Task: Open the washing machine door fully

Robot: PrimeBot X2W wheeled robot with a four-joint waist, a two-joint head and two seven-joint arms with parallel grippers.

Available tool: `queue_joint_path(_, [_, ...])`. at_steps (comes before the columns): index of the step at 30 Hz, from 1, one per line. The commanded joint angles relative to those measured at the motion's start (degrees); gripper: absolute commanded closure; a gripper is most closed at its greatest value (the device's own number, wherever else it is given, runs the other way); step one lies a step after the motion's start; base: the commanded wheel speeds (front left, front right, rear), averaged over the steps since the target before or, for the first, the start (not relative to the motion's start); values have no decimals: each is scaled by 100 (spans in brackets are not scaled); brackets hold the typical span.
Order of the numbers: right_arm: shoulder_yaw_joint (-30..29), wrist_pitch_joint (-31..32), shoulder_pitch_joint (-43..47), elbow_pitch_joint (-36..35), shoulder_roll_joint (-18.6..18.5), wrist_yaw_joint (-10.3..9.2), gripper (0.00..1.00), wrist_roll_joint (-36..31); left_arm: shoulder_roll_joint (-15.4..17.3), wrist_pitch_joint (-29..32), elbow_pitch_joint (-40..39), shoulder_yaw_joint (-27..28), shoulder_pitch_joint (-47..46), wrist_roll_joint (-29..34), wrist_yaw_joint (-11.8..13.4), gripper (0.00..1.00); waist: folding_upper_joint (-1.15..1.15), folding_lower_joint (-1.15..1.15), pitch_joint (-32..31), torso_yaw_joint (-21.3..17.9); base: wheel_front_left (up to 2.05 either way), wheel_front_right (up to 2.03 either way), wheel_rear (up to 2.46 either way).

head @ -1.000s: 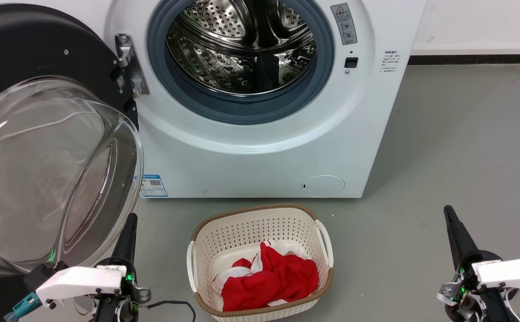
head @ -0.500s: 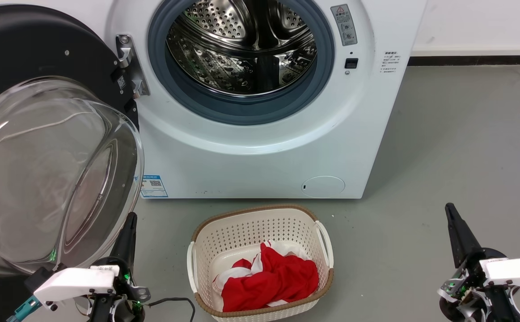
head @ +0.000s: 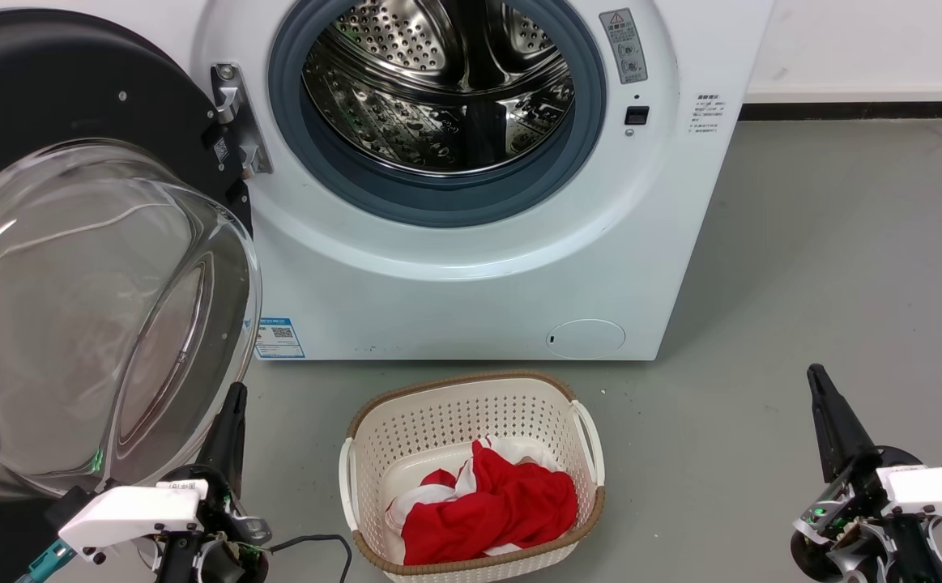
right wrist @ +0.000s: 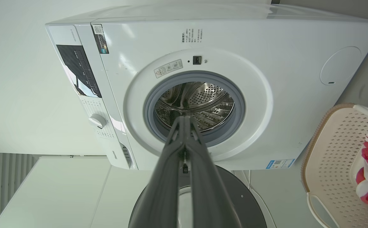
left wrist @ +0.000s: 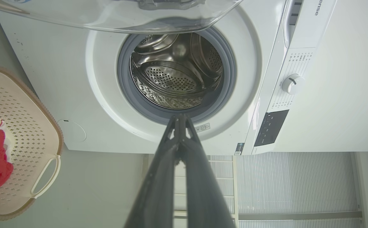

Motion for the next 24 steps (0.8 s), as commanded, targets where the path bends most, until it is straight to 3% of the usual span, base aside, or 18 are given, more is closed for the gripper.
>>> queue_joint_path(1, [-15, 9, -72, 9, 5, -2, 100, 7, -8, 15, 6, 18, -41, -5, -22, 100, 0, 0, 0, 0, 0, 0, 0])
queue_joint_path(24, [-49, 37, -68, 11, 32, -2, 100, -37, -8, 14, 5, 17, -39, -5, -23, 100, 0, 0, 0, 0, 0, 0, 0])
